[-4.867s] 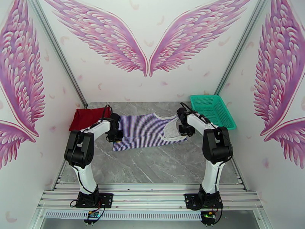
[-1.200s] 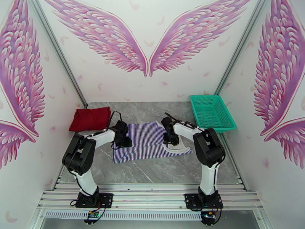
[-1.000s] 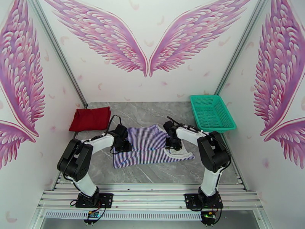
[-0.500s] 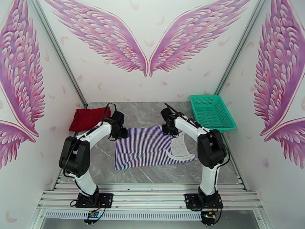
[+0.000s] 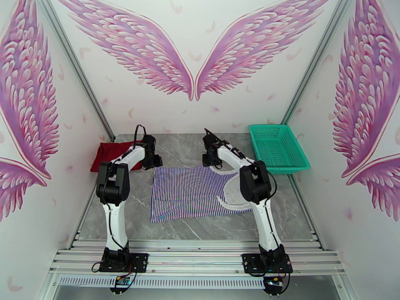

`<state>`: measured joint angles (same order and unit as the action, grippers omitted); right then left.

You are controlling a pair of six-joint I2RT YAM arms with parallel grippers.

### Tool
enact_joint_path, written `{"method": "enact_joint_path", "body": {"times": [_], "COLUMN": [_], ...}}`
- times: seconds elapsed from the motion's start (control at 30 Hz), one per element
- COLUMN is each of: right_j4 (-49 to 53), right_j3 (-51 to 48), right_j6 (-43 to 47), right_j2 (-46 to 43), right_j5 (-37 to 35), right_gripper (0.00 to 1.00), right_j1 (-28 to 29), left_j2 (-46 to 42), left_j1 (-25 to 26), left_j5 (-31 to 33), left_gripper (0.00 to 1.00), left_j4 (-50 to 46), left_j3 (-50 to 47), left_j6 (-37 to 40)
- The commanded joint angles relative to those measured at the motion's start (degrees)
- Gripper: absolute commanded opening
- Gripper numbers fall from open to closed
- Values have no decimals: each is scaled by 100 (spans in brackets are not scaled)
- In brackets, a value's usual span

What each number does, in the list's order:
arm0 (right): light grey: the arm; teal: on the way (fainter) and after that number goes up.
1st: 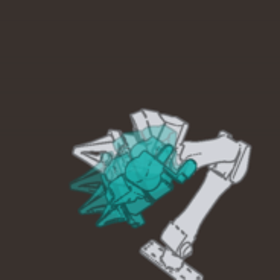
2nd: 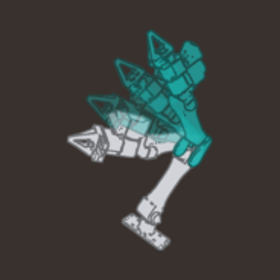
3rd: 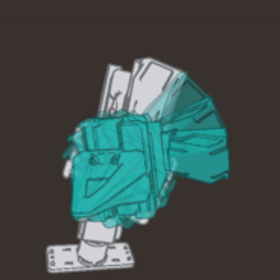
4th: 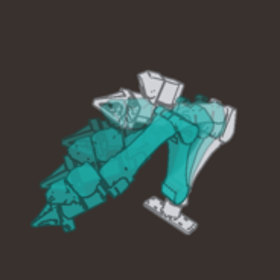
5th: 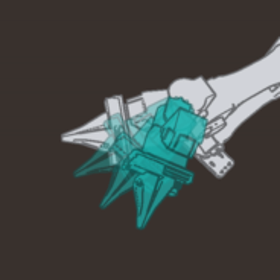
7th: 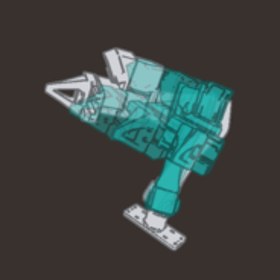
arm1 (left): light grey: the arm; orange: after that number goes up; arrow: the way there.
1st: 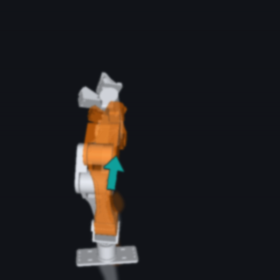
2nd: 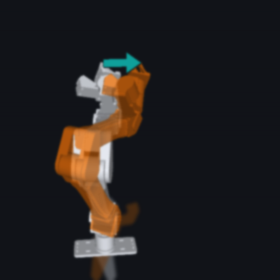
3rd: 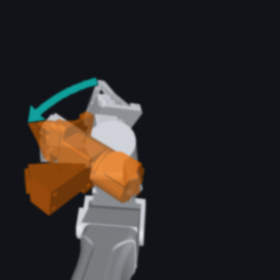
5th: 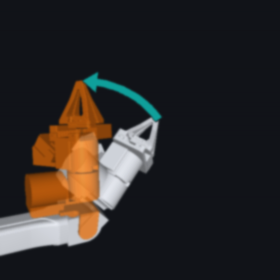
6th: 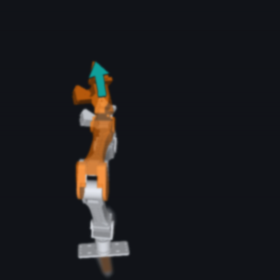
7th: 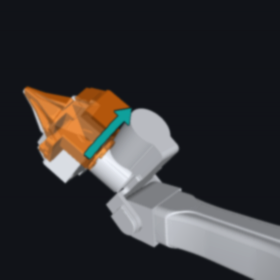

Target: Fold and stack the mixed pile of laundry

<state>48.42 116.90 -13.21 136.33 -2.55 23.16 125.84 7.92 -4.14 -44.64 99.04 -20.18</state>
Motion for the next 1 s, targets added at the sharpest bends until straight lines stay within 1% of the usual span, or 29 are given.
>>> {"method": "enact_joint_path", "body": {"times": [0.0,0.13,0.33,0.43,0.57,0.8,0.9,0.97], "right_j4": [253,417,537,587,587,754,779,795], "right_j3": [392,712,962,975,975,1153,1137,1135], "right_j6": [34,-61,-120,-129,-129,-85,-96,-124], "right_j2": [309,605,915,983,998,935,847,795], "right_j5": [-38,-12,285,323,412,401,409,418], "right_gripper": [44,41,38,36,30,15,11,11], "right_j1": [-63,-168,-233,-233,-227,-228,-233,-231], "left_j2": [205,392,561,590,564,468,389,342], "left_j1": [-19,-28,-45,-37,-36,-39,-36,-36], "left_j5": [97,144,168,118,97,111,105,90], "left_gripper": [49,49,49,42,32,19,17,19], "left_j4": [-295,-448,-527,-528,-536,-674,-700,-728], "left_j3": [203,336,448,467,483,597,616,633], "left_j6": [-126,-135,-141,-135,-93,73,126,159]}}
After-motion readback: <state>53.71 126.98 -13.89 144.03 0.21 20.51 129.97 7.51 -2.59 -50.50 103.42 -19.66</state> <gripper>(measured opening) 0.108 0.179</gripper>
